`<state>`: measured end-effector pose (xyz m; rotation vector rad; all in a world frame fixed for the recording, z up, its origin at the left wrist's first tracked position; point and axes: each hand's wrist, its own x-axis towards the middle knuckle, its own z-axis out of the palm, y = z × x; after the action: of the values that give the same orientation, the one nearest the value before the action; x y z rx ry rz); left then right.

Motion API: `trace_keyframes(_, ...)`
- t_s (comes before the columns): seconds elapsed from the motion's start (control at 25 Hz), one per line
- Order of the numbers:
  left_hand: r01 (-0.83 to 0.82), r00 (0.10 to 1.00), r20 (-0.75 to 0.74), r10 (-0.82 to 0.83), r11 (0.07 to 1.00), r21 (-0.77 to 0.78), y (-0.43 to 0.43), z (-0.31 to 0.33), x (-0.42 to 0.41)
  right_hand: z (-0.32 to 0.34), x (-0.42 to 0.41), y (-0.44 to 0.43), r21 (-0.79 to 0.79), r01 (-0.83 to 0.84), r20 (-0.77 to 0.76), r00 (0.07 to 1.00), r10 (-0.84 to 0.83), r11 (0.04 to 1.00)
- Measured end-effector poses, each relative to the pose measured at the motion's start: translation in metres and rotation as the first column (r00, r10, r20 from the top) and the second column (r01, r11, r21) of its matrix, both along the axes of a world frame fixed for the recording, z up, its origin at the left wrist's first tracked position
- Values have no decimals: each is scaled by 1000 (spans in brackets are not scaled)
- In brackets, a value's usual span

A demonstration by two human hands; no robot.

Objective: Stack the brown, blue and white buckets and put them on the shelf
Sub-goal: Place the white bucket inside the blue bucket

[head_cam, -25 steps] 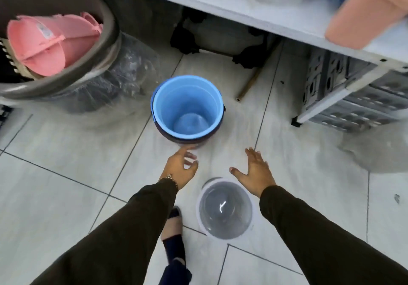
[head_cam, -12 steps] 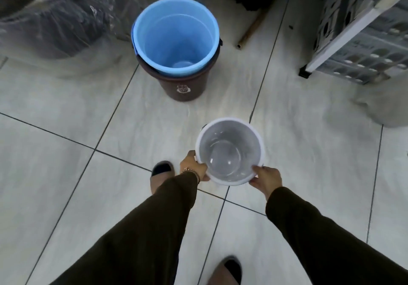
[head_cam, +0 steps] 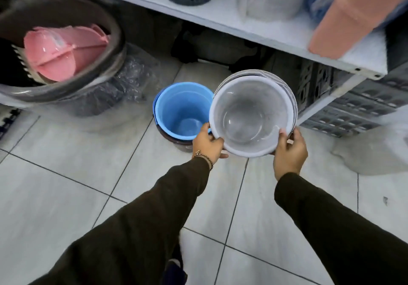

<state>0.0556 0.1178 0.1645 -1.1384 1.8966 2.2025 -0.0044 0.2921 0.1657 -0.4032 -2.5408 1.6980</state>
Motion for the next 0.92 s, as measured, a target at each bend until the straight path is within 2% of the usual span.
trace_keyframes(0.16,-89,995,-59,82,987,-134,-68,37,-13,40,-34,-72,20,-128,-67,989,129,992)
trace_keyframes(0.28,-124,991,-69,113,973,-193,-123,33,-15,31,-47,-130,17,-229,3,973,229,973)
trace_keyframes(0.44,-133,983,103,153,975,-177,-186,-12,-18,-18,-59,-189,37,-283,152,950,274,958)
trace_keyframes(0.56,22,949,311,58,969,-247,-206,-52,-19,-65,-63,-205,71,-285,281,925,255,956)
trace_keyframes(0.64,204,886,463,-42,930,-307,-213,-78,-22,-94,-68,-208,192,-334,371,895,246,923)
trace_keyframes(0.68,258,861,503,-72,915,-311,-216,-92,-25,-104,-70,-209,310,-390,403,880,252,867)
trace_keyframes(0.76,249,855,512,-82,931,-267,-217,-112,-32,-118,-77,-207,475,-479,454,852,261,738)
trace_keyframes(0.8,200,858,511,-59,954,-224,-217,-118,-38,-121,-80,-206,498,-491,469,846,254,715)
trace_keyframes(0.84,131,860,510,-18,974,-186,-219,-126,-45,-125,-84,-206,480,-483,488,840,235,732)
trace_keyframes(0.92,34,852,521,53,987,-155,-226,-141,-59,-138,-96,-204,319,-423,562,805,190,848)
